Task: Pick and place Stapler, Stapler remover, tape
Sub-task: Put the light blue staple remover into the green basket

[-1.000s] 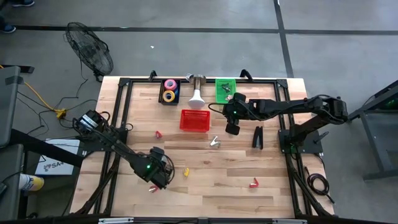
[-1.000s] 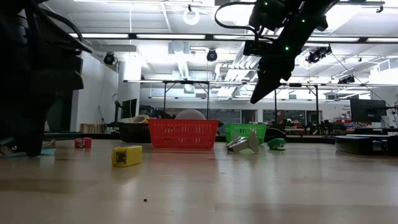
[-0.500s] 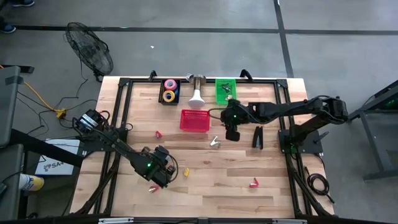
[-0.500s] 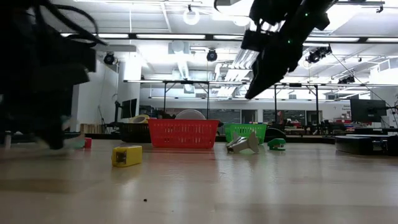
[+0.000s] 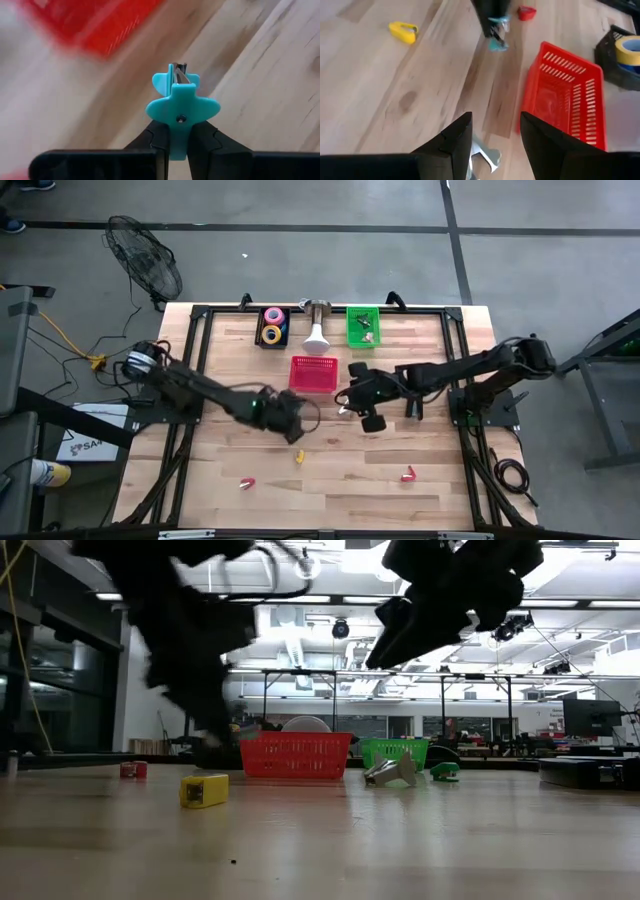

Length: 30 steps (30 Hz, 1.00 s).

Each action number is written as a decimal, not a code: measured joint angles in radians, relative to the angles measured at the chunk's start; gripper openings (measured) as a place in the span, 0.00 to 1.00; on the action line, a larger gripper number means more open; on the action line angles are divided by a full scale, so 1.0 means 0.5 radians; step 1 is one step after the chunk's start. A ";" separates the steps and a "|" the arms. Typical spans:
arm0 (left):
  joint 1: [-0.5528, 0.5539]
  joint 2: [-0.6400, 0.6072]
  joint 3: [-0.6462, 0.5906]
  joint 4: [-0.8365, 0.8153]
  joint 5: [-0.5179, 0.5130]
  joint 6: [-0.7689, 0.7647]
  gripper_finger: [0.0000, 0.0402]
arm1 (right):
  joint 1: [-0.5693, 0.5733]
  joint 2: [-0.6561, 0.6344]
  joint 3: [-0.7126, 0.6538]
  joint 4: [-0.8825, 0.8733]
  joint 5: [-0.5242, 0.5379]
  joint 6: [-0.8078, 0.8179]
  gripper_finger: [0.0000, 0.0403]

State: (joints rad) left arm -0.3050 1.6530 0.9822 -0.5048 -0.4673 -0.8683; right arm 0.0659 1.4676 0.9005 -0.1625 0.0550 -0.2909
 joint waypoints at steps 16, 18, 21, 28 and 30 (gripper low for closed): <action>0.408 -0.227 0.000 0.581 0.710 0.953 0.07 | 0.030 0.170 0.000 0.405 0.175 -0.509 0.32; 0.414 -0.226 0.001 0.610 0.736 0.964 0.07 | 0.030 0.170 0.000 0.413 0.172 -0.556 0.32; 0.414 -0.226 0.001 0.618 0.745 0.959 0.07 | 0.035 0.170 0.000 0.432 0.134 -0.567 0.32; 0.415 -0.226 0.002 0.674 0.744 0.953 0.07 | 0.137 0.170 0.000 0.485 0.152 -0.607 0.32; 0.415 -0.226 0.002 0.679 0.744 0.945 0.07 | 0.174 0.169 0.000 0.490 0.175 -0.644 0.32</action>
State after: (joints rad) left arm -0.0975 1.5398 0.9833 -0.1653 -0.0952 -0.3959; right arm 0.1529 1.5520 0.9005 0.0826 0.1423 -0.6131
